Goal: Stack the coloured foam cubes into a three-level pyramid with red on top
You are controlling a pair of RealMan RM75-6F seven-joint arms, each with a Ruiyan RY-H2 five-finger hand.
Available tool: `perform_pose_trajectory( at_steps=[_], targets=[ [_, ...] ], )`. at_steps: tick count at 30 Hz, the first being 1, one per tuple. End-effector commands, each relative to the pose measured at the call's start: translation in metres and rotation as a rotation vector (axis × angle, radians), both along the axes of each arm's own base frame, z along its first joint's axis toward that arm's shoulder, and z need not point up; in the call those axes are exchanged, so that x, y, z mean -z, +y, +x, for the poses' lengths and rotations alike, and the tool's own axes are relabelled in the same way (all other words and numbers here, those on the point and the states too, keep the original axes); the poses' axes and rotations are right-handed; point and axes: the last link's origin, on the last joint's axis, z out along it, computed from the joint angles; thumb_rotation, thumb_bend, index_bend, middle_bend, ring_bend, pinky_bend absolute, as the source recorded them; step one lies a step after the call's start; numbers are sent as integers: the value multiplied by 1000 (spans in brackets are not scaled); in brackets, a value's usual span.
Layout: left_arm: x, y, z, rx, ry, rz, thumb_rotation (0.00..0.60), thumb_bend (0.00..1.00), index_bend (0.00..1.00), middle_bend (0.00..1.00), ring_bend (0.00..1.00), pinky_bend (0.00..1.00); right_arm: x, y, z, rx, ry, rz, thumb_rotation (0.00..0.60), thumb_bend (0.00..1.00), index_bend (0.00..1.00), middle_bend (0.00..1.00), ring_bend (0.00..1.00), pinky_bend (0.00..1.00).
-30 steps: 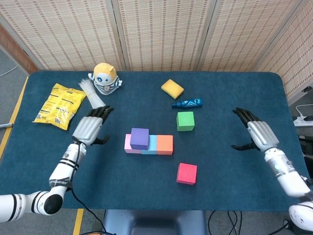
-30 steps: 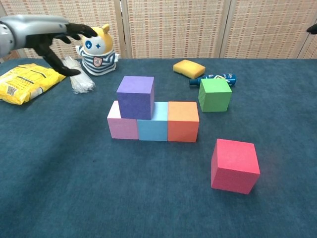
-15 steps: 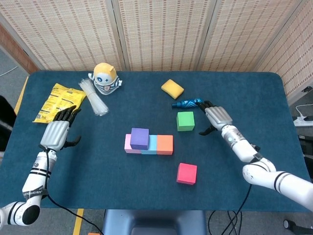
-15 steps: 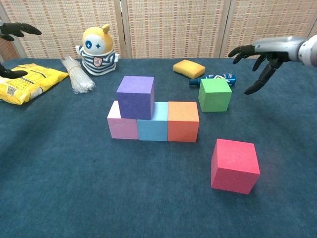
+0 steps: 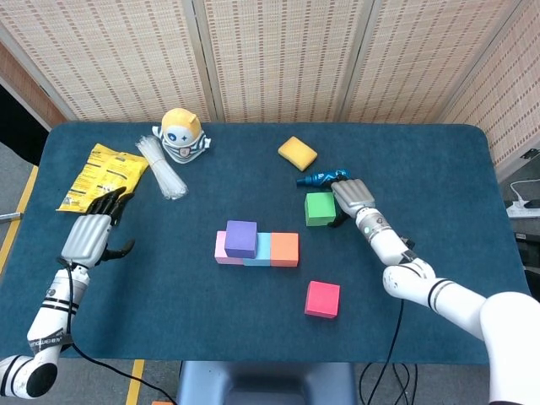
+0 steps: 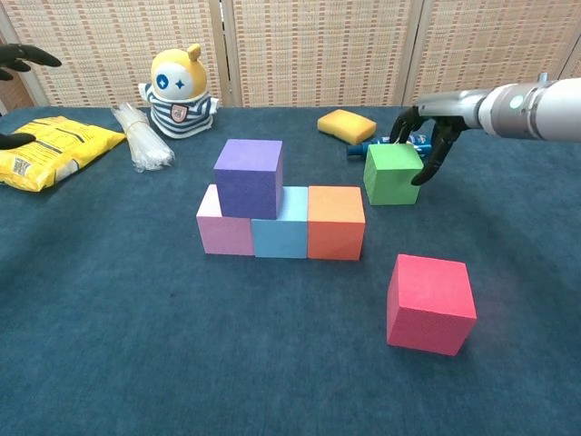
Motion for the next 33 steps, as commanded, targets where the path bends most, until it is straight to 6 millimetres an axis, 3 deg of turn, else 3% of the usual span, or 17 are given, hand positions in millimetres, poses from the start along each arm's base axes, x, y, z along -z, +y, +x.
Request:
perform_pose_trajectory(
  at_steps=[1, 5, 8, 12, 16, 20, 24, 33],
  targets=[
    [-2, -1, -1, 0, -18, 5, 600, 336, 101, 22, 0, 100, 11, -5, 3, 3, 24, 3, 600, 161, 408, 338, 250, 383],
    [-5, -1, -5, -5, -37, 20, 600, 335, 101, 21, 0, 102, 15, -7, 5, 3, 22, -19, 600, 181, 520, 397, 314, 384],
    [-8, -3, -7, -5, -43, 31, 600, 335, 101, 21, 0, 105, 6, -5, 5, 1, -3, -52, 600, 205, 578, 441, 353, 386],
    [-11, -5, -11, -1, -17, 42, 600, 335, 101, 21, 0, 108, -22, 8, 11, -4, -62, -83, 600, 206, 598, 459, 372, 386],
    [-14, -6, -14, 1, 24, 63, 600, 334, 101, 21, 0, 108, -57, 34, 26, 0, -131, -71, 600, 208, 611, 472, 386, 386],
    [-15, -9, -18, 1, 67, 70, 600, 335, 107, 21, 0, 108, -76, 60, 45, 11, -182, -36, 600, 213, 614, 480, 394, 386],
    [-14, -13, -19, 9, 91, 67, 600, 333, 113, 22, 0, 108, -78, 78, 62, 20, -205, 7, 600, 219, 619, 484, 400, 386],
    [-14, -22, -20, 29, 81, 59, 600, 337, 113, 22, 0, 104, -53, 93, 96, 42, -179, 36, 600, 221, 620, 485, 402, 386]
  ],
)
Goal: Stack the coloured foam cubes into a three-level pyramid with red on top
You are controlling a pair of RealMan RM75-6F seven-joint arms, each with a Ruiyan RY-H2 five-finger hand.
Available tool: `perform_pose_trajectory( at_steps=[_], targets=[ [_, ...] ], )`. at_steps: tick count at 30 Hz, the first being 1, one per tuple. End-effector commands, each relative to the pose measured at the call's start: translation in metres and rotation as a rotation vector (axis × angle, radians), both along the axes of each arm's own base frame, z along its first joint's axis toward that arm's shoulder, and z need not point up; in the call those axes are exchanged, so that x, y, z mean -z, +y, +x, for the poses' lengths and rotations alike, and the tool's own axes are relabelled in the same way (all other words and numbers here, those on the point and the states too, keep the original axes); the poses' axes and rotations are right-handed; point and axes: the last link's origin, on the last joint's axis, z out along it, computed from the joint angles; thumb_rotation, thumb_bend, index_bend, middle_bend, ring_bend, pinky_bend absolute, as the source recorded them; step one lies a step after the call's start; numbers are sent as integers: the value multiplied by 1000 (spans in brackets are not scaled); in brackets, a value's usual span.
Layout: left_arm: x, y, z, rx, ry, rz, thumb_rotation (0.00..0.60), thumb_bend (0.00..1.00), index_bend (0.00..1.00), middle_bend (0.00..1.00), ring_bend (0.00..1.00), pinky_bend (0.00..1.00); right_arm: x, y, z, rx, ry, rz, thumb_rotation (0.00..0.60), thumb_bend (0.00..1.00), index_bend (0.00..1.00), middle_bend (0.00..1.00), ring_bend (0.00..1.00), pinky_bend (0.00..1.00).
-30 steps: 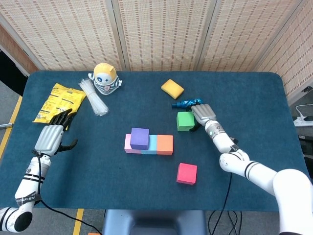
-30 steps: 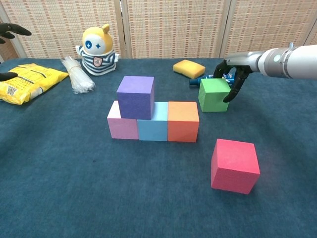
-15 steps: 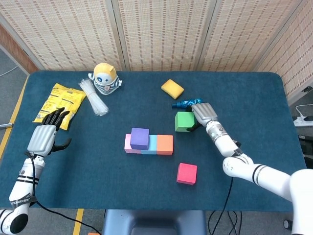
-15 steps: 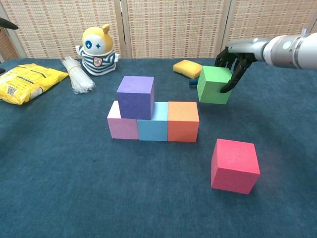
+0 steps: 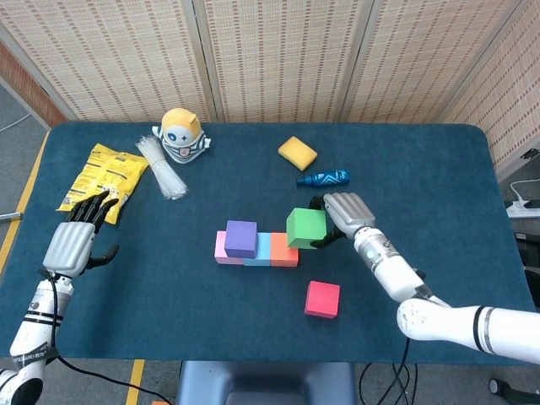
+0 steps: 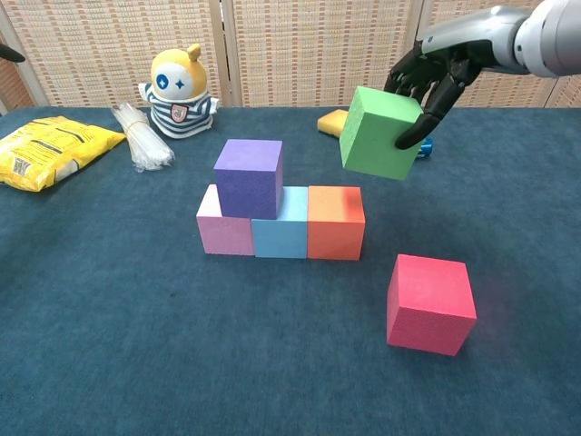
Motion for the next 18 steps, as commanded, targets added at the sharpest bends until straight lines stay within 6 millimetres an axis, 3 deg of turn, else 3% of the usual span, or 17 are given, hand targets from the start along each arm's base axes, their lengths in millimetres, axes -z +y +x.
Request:
perform_pose_trajectory(
  at_steps=[1, 18],
  targets=[
    [0, -2, -2, 1, -3, -3, 600, 336, 113, 22, 0, 104, 13, 5, 18, 6, 19, 7, 600, 221, 619, 485, 402, 386],
    [0, -7, -16, -5, -55, -19, 600, 336, 84, 15, 0, 103, 55, 2, 50, 9, 100, 18, 600, 221, 606, 486, 403, 386]
  ],
)
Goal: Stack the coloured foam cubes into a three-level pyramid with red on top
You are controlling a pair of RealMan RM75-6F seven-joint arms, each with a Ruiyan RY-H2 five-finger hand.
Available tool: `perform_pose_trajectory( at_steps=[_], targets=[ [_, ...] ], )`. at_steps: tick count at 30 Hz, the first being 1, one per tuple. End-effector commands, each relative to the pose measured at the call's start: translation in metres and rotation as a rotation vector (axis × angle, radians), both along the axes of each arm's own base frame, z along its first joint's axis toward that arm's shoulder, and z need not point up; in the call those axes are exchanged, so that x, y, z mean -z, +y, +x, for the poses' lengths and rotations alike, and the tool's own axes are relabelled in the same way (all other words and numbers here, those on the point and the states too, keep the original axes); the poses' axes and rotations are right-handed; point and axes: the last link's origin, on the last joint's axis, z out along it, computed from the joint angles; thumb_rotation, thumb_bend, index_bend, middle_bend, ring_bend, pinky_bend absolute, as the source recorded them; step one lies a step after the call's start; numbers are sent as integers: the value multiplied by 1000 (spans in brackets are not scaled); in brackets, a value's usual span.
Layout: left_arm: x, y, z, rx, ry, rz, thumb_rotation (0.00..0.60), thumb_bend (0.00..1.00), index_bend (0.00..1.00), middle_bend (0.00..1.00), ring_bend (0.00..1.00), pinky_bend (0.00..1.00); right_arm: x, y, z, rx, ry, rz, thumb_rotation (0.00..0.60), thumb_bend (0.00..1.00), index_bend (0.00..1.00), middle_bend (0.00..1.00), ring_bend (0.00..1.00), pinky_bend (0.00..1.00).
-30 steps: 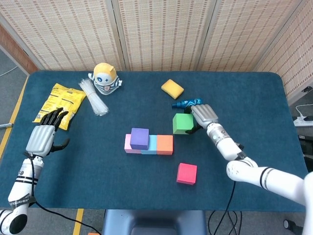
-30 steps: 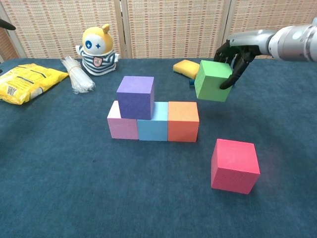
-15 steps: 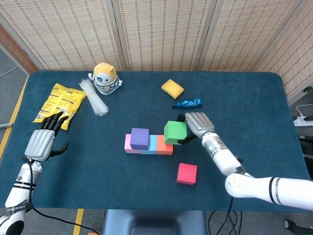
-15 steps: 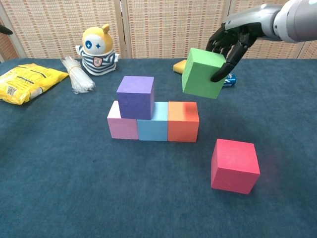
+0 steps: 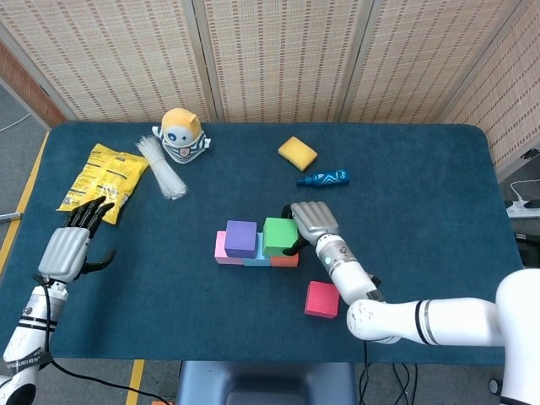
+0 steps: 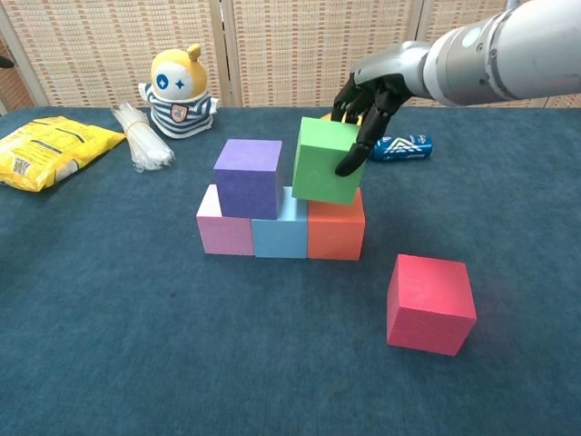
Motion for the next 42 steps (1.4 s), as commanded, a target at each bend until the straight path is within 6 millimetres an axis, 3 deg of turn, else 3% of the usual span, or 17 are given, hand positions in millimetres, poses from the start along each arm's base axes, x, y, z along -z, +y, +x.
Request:
perform_pose_trajectory(
  at_steps=[1, 19, 42],
  targets=[
    [0, -1, -2, -1, -8, -2, 600, 336, 84, 14, 0, 103, 5, 0, 3, -4, 33, -8, 600, 221, 604, 486, 403, 386],
    [0, -1, -9, 1, -43, -7, 600, 336, 84, 9, 0, 103, 18, 4, 21, -20, 108, -18, 600, 221, 581, 486, 399, 381],
    [3, 1, -12, -1, -60, -20, 600, 334, 74, 3, 0, 103, 29, 6, 23, -26, 144, -35, 600, 221, 564, 486, 387, 349]
  ],
)
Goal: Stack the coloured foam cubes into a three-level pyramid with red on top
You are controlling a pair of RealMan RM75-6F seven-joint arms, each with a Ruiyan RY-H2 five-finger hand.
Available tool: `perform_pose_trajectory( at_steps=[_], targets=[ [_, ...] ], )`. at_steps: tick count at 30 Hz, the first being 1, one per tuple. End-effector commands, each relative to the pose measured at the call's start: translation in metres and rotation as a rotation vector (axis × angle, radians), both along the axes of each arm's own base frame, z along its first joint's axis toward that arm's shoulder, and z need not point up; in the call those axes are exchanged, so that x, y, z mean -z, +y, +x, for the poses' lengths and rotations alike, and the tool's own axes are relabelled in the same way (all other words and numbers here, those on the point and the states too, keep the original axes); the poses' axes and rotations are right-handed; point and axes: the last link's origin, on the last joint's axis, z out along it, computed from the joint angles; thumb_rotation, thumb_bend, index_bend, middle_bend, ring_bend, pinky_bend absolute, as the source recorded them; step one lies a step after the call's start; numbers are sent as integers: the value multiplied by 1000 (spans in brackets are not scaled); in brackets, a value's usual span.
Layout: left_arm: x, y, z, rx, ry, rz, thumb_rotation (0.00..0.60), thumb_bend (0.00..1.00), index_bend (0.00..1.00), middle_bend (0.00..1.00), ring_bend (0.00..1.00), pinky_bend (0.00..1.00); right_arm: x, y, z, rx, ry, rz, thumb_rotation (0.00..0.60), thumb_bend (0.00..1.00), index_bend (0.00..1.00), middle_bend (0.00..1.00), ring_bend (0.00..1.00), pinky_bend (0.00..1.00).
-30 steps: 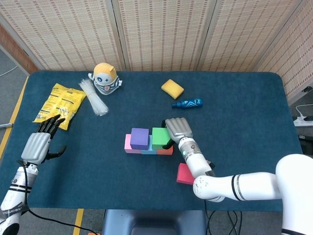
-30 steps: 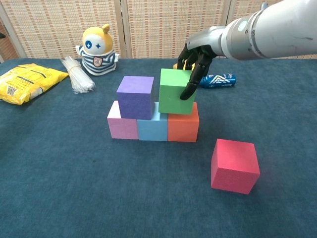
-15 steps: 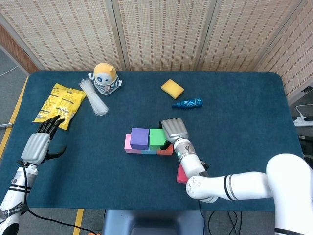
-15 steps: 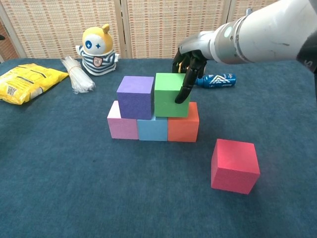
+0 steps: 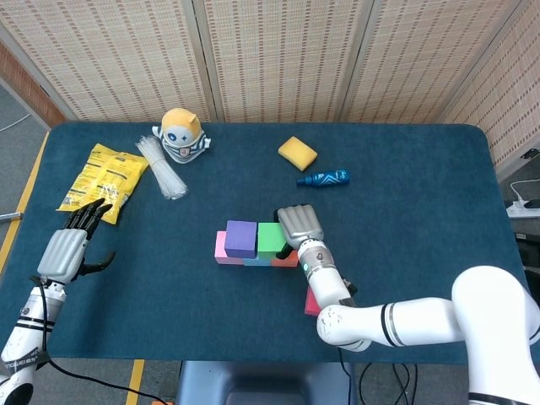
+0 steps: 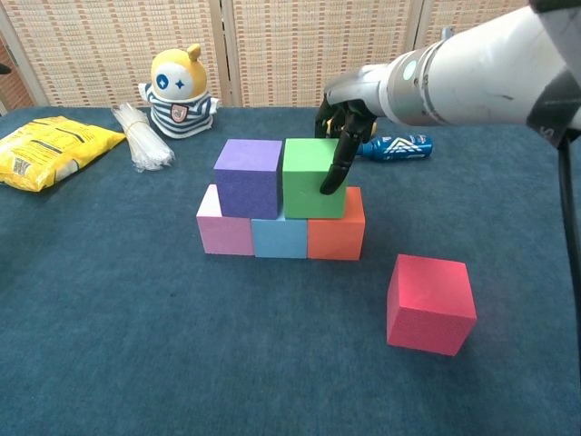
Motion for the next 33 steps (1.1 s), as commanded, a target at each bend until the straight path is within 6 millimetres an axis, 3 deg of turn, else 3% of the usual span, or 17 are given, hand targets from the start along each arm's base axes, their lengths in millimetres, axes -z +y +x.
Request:
perform_pose_trajectory(
  at_steps=[1, 33],
  targets=[
    [0, 0, 0, 1, 0, -2, 600, 334, 74, 3, 0, 103, 0, 1, 0, 0, -2, -2, 600, 221, 564, 486, 387, 349],
    [0, -1, -4, -3, -16, -3, 600, 335, 70, 0, 0, 103, 6, 2, 3, 7, 8, -10, 600, 221, 540, 486, 377, 321]
  ],
)
